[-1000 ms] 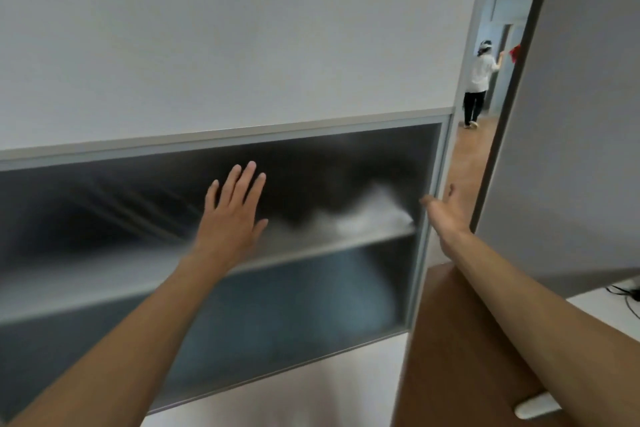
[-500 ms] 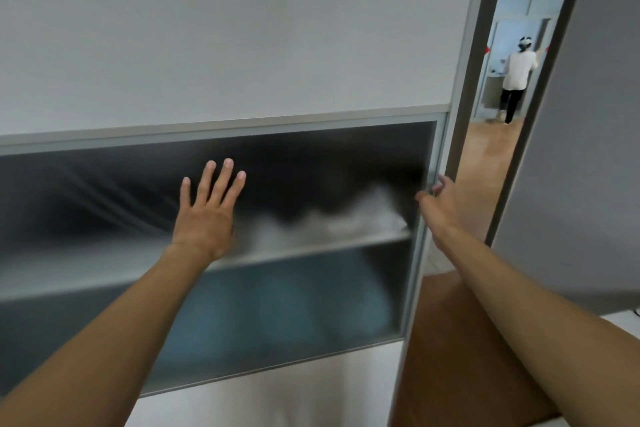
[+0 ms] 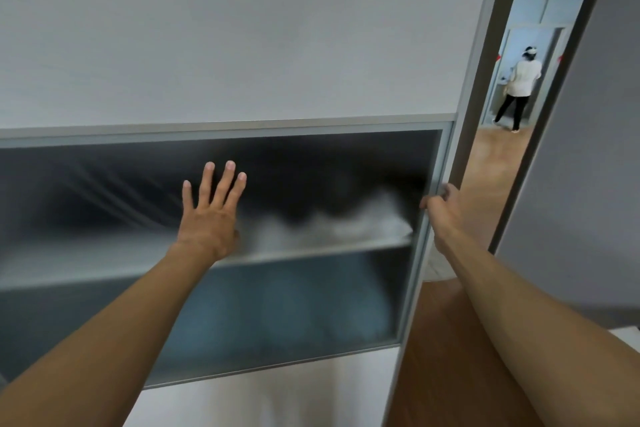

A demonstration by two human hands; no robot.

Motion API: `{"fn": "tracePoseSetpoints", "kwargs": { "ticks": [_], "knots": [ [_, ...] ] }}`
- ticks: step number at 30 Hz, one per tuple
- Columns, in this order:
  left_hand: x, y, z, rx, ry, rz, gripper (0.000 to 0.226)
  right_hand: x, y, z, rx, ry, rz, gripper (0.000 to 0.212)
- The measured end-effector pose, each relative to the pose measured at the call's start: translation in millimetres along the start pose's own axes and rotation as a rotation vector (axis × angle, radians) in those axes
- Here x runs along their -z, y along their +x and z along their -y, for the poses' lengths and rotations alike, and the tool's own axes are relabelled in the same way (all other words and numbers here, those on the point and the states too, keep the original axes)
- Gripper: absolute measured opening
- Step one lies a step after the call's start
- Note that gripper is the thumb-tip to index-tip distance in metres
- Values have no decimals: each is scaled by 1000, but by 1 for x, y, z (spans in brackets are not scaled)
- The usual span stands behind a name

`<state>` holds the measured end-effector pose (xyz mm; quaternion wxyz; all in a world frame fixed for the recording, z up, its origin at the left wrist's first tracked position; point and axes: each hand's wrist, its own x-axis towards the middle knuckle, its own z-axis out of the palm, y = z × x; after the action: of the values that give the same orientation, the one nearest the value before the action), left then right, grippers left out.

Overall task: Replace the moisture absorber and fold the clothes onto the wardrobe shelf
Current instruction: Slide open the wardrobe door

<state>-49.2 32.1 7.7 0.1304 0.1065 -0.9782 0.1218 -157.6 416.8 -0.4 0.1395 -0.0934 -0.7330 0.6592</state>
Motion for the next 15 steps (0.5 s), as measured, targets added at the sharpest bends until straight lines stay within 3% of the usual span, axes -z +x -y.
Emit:
{"fn": "tracePoseSetpoints", "kwargs": {
  "ticks": [9, 15],
  "knots": [
    [-19, -9, -12, 128, -299, -176, 112, -14, -23, -7, 50, 30, 273, 81],
    [-25, -26, -38, -104, -311, -412, 85, -43, -48, -18, 131, 26, 409, 70]
  ]
}}
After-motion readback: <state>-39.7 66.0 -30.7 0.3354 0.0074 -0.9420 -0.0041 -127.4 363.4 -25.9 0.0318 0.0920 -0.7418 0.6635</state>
